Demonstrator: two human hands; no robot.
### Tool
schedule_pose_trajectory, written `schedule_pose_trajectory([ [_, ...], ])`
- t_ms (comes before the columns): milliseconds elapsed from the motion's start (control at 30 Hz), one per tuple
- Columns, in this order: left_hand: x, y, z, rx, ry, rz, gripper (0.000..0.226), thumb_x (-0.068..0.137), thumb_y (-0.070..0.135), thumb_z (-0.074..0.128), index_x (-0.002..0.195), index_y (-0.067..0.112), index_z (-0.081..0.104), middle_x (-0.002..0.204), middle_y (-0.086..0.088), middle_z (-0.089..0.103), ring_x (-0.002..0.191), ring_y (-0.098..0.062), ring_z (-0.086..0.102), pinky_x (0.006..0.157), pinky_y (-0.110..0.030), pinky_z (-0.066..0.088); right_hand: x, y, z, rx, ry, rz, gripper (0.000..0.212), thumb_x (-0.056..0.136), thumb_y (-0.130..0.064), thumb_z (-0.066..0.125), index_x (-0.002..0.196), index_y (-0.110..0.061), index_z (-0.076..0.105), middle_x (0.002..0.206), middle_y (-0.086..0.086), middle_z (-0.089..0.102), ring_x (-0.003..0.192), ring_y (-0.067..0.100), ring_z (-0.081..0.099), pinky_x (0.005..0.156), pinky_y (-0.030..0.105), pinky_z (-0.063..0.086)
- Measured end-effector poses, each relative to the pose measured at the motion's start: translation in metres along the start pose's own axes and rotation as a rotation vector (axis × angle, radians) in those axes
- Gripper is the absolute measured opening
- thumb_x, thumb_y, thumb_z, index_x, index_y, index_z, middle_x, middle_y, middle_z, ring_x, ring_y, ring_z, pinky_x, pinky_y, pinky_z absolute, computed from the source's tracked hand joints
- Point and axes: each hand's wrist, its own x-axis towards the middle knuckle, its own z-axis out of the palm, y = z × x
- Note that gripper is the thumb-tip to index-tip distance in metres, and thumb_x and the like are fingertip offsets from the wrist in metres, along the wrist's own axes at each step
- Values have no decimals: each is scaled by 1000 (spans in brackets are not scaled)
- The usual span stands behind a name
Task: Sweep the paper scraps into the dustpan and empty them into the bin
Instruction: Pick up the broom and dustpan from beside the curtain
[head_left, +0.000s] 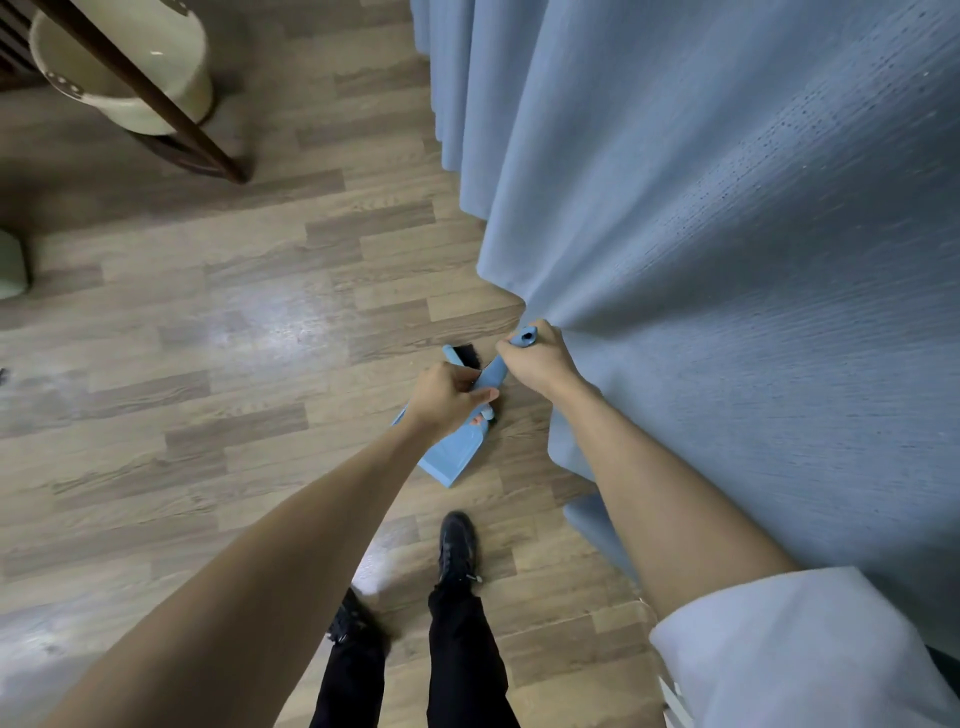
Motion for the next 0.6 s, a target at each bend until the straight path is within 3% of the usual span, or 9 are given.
schedule_pose_trajectory([
  [133,0,-14,-3,24,26,36,37,81,31,68,67,-3,65,59,-16,68,58,-32,63,58,-47,51,7,-11,5,50,6,47,20,81,-18,56,71,-16,39,83,10,56,75,25,58,71,36,52],
  [233,-24,-31,0,150,-26,71,41,82,24,72,50,11,49,52,-12,53,51,-20,46,54,-39,36,25,-14,-13,124,93,110,11,77,-21,60,80,-17,51,106,19,67,93,32,71,82,47,61],
  [300,-29,-35,-2,200,7,84,40,85,21,71,53,20,47,58,-13,62,56,-26,59,57,-43,45,30,-20,-14,115,51,121,18,79,-20,60,94,-12,55,111,15,65,97,30,70,76,40,63],
  [367,-18,-26,-9,200,14,85,30,85,23,70,60,13,56,65,-15,69,65,-30,68,64,-48,53,27,-29,-1,61,10,86,15,82,-17,57,94,-11,51,102,11,61,97,30,69,73,41,63],
  [467,-14,-15,-14,212,-38,84,20,88,21,68,101,6,68,76,-14,74,69,-26,71,70,-42,57,21,-33,22,-27,8,46,8,78,-16,53,84,-16,47,85,10,52,76,24,63,78,55,60],
  [533,-23,-20,-16,218,-69,106,49,92,16,63,138,15,49,82,-18,73,69,-28,70,69,-40,56,16,-34,26,-60,11,65,11,77,-20,52,84,-13,48,86,7,52,71,21,56,80,54,59],
  [600,-35,-24,-21,289,-108,175,66,94,8,54,152,28,31,79,-26,67,66,-37,64,66,-45,50,7,-36,24,-89,1,105,29,79,-27,55,96,-4,59,84,6,57,71,21,58,80,45,61],
])
